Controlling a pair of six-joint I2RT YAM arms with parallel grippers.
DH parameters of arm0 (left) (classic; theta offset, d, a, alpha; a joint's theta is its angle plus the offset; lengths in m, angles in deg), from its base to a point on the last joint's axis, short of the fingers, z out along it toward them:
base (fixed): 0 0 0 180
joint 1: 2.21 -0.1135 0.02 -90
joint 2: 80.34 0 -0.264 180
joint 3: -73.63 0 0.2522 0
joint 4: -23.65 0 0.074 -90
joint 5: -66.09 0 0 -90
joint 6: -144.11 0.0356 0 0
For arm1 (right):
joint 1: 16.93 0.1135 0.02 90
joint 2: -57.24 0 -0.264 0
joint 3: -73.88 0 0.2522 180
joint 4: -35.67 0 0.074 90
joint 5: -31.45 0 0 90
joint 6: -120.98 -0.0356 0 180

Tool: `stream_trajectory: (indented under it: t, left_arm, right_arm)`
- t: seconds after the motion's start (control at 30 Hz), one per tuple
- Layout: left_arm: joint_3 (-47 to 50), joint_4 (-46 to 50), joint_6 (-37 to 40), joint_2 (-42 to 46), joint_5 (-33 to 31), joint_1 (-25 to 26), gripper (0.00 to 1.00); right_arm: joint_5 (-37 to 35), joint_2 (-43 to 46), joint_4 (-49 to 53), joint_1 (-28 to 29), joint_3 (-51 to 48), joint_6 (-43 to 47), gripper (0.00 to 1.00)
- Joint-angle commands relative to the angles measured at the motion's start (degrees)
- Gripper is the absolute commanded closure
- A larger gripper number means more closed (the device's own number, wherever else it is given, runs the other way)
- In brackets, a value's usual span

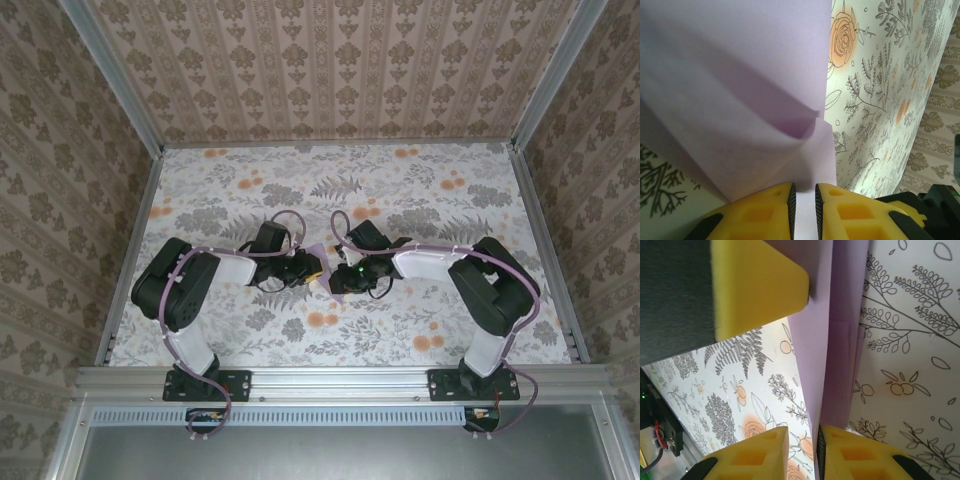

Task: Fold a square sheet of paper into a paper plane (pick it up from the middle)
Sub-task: Fold the wing for the fifth time at the center of the table.

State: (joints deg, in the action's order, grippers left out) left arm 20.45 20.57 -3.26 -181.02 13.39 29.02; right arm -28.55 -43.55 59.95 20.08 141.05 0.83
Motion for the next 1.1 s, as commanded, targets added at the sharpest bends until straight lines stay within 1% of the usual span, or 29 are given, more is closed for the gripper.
stream_trajectory:
  t: [0.0, 0.1, 0.2, 0.37, 0.53, 0.7, 0.87, 0.97, 1.07]
  left_arm:
    - [0.48, 1.01, 0.85, -0.22, -1.75, 0.32, 0.79]
    - [0.54, 0.99, 0.85, -0.22, -1.79, 0.33, 0.79]
    - [0.70, 0.82, 0.78, -0.28, -1.79, 0.33, 0.79]
    - [0.92, 0.67, 0.72, -0.22, -1.88, 0.26, 0.79]
    - [0.88, 0.68, 0.67, -0.22, -1.97, 0.33, 0.79]
    - [1.03, 0.67, 0.69, -0.21, -1.99, 0.29, 0.79]
    - [1.12, 0.91, 0.67, -0.13, -2.14, 0.26, 0.79]
    - [1.28, 0.92, 0.74, -0.21, -2.23, 0.32, 0.79]
    - [1.37, 0.79, 0.72, -0.15, -2.23, 0.31, 0.79]
  right_arm:
    - [-0.63, 1.74, 2.58, 0.16, -1.36, 0.38, 0.77]
    - [-0.46, 1.26, 2.56, 0.24, -1.91, 0.24, 0.79]
    - [-0.31, 0.60, 1.98, 0.25, -2.17, 0.11, 0.88]
    - [-0.25, -1.34, 0.84, 0.25, -2.33, 0.09, 0.90]
    - [0.27, -3.16, -0.30, 0.29, -2.01, 0.02, 0.90]
    - [0.54, -3.51, -0.45, 0.25, -1.77, -0.08, 0.88]
    - [0.37, -0.10, 0.55, 0.25, -2.47, 0.04, 0.83]
    - [0.51, 2.07, 1.70, 0.25, -3.16, 0.45, 0.82]
    - [0.68, 2.44, 2.52, 0.25, -3.60, 0.93, 0.81]
